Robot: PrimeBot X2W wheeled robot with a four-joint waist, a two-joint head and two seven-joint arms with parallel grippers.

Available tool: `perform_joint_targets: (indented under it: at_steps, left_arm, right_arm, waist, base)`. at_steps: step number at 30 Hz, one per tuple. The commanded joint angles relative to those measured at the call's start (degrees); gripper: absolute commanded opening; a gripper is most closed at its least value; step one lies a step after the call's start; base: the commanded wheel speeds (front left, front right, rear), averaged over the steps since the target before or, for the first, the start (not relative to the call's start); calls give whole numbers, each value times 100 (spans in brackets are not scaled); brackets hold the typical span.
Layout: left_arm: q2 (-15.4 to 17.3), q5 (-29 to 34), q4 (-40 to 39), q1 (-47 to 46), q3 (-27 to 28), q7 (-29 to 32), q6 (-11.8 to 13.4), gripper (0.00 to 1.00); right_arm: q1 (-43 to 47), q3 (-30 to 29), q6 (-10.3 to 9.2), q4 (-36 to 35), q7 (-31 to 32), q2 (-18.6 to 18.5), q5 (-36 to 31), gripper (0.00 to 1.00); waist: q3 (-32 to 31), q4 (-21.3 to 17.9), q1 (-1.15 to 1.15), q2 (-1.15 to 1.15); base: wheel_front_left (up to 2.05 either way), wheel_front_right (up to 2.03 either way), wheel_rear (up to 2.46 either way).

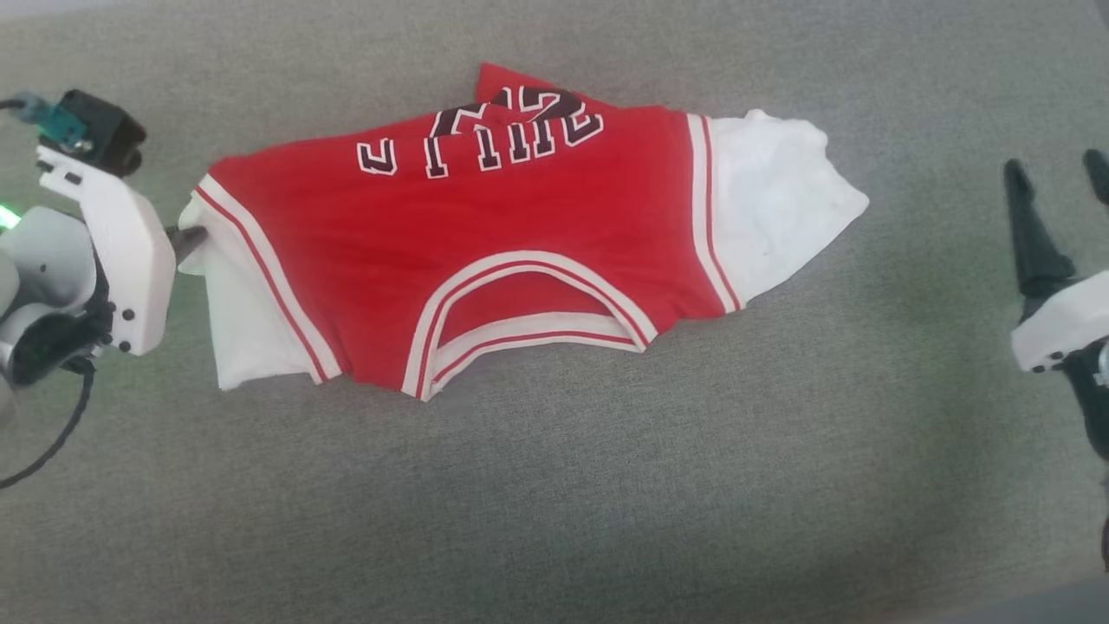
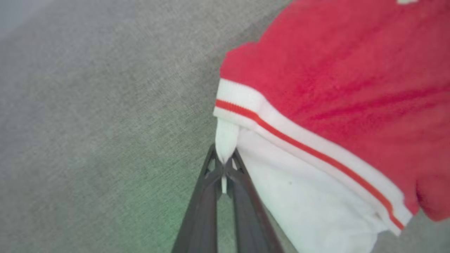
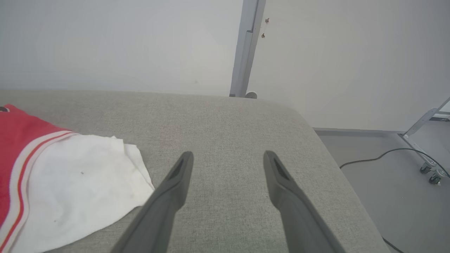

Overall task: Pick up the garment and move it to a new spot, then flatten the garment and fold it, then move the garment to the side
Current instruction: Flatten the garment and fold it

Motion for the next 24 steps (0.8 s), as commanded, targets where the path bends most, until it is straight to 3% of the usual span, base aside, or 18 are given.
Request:
perform_joint_targets:
  at_steps: [1,2,3,8,15,17,19,24]
  left_arm:
    - [-27,51,120,106,16,-214,5,43]
    - [-53,61,177,155,35,-372,-3,76]
    - [-73,67,228,178,64,-532,-8,100]
    - [-188,165,277,575,213,-1802,-24,100]
    - [-585,-42,-145,1454,672,-3650,487,100]
    - [-771,-298,-419,1791,975,-3890,494,100]
    - [-826,-222,-646,2090,1289,-3980,677,100]
    - [-1434,849,-1550,3099,2779,-3986,1060,100]
  right_arm:
    - [42,92,1,-48,62,-28,-71,100]
    - [56,176,1,-72,103,-29,-70,100]
    - [66,246,1,-96,154,-48,-71,100]
    - [242,1139,1,-366,582,-407,128,100]
    - [358,2740,1,-1011,1463,-1601,979,100]
    - [279,3116,0,-1200,1746,-1991,1244,100]
    - [158,3437,1,-1390,1993,-2343,1462,100]
    - [-241,4019,1,-1658,2446,-2969,1881,100]
  waist:
    - [-56,16,0,0]
    - [-96,32,0,0]
    - [-136,53,0,0]
    - [-407,308,0,0]
    - [-550,750,0,0]
    - [-538,878,0,0]
    - [-516,1016,0,0]
    - [-347,1400,0,0]
  base:
    - [0,0,0]
    - [0,0,0]
    - [0,0,0]
    - [0,0,0]
    - [0,0,0]
    - [0,0,0]
    - [0,0,0]
    - [0,0,0]
